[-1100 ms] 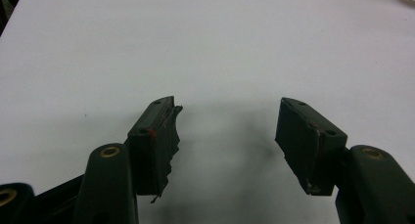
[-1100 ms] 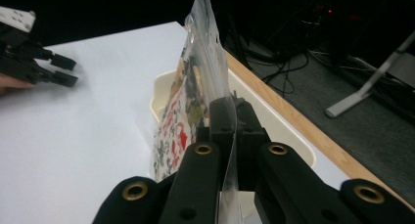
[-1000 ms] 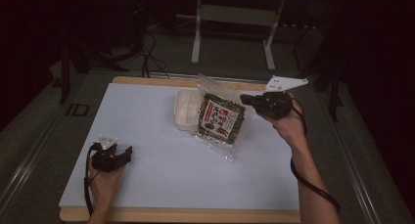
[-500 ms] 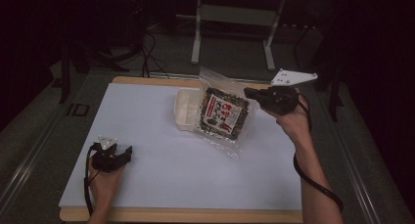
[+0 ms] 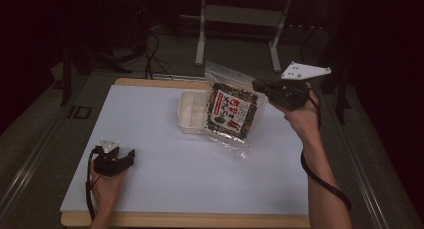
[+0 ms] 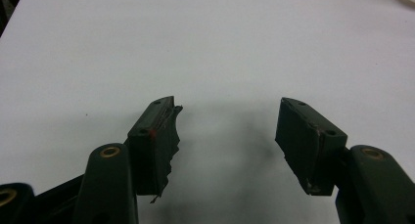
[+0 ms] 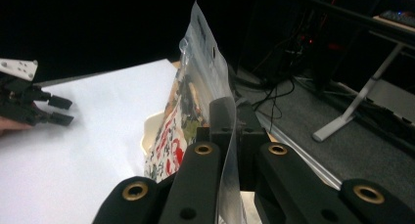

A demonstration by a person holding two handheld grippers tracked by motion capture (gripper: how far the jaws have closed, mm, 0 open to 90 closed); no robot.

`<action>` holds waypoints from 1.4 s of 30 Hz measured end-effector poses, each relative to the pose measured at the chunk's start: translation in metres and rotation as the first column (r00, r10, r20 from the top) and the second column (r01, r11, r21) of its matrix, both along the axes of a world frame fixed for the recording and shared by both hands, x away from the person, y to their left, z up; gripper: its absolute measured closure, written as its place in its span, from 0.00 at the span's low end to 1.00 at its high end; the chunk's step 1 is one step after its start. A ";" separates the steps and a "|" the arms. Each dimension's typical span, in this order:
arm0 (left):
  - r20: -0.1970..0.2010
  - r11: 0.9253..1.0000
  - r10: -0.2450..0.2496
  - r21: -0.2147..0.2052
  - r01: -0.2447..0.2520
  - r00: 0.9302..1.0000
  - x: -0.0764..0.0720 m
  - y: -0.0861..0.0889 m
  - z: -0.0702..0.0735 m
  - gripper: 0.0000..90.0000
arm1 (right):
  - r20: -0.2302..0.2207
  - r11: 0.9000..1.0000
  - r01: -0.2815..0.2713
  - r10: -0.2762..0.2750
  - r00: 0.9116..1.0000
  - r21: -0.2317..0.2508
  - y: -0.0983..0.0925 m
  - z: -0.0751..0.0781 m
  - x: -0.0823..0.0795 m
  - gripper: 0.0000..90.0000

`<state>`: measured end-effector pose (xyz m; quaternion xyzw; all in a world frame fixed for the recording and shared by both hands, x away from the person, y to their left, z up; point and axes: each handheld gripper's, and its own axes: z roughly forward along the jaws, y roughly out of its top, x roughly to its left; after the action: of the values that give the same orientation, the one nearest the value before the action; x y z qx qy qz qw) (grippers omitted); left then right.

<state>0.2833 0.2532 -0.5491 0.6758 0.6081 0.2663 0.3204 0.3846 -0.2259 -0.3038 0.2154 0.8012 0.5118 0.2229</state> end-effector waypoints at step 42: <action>0.002 1.000 0.002 -0.001 -0.002 1.000 0.000 0.000 0.000 0.45 | 0.111 0.997 0.035 -0.043 0.993 0.073 0.040 -0.002 0.039 1.00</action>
<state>0.2833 0.2534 -0.5492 0.6748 0.6084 0.2669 0.3211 0.4237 -0.1858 -0.3058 0.2095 0.7644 0.5467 0.2700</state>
